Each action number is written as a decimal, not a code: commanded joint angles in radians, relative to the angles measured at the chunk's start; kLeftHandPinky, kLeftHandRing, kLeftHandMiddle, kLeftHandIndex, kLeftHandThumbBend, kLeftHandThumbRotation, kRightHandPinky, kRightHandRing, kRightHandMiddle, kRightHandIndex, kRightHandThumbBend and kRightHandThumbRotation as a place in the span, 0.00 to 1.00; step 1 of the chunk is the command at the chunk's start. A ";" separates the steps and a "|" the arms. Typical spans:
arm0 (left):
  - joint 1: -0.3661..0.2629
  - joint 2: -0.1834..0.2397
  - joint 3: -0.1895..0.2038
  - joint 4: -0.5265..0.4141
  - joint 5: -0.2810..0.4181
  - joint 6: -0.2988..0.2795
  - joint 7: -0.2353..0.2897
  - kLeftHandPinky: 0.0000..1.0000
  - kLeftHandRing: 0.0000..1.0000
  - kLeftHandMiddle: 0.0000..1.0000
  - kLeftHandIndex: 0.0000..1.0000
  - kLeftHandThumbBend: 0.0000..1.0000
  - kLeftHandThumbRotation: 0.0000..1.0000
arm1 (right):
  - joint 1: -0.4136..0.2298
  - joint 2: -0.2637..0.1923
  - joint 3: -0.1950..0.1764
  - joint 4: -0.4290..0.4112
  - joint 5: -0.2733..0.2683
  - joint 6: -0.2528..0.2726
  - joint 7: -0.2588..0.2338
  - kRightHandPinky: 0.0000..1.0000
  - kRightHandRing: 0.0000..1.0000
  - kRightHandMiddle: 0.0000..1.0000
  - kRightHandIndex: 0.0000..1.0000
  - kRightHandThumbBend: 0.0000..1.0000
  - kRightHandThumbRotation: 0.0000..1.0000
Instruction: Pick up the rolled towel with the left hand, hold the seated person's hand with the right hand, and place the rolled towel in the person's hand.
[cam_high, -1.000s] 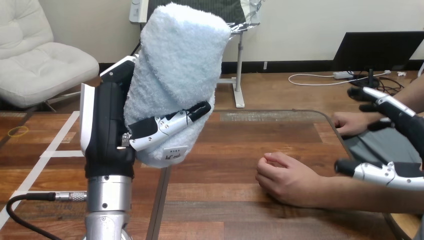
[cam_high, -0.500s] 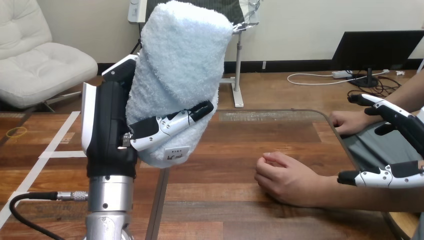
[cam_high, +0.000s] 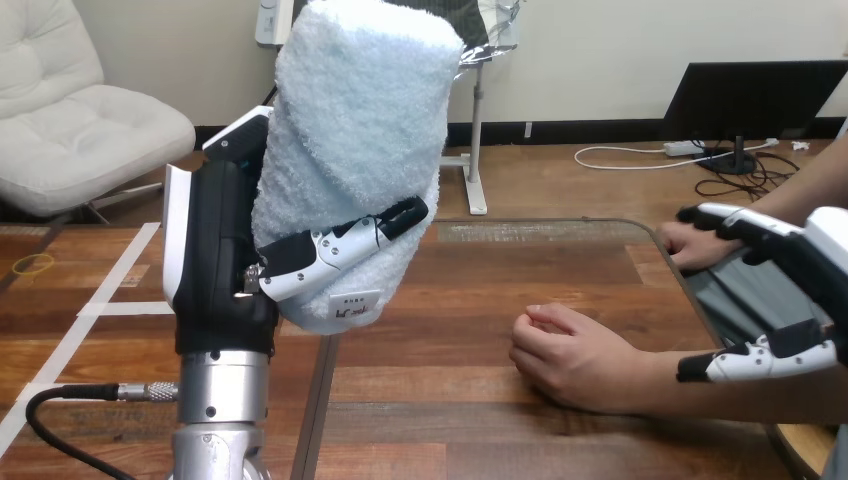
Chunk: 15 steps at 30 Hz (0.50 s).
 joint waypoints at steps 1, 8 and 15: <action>-0.067 -0.006 0.006 -0.022 -0.008 -0.037 -0.007 0.18 0.24 0.31 0.35 0.48 0.00 | -0.096 -0.045 0.035 0.051 -0.018 -0.030 0.004 0.82 0.86 0.87 0.86 1.00 0.25; -0.067 -0.013 0.008 -0.020 -0.011 -0.037 -0.011 0.18 0.24 0.30 0.35 0.49 0.00 | -0.133 -0.054 0.068 0.094 -0.049 -0.023 0.008 0.84 0.86 0.86 0.85 1.00 0.24; -0.066 -0.016 0.010 -0.015 -0.010 -0.044 -0.012 0.17 0.24 0.30 0.35 0.50 0.00 | -0.161 -0.062 0.097 0.127 -0.089 -0.018 0.002 0.84 0.85 0.86 0.84 1.00 0.22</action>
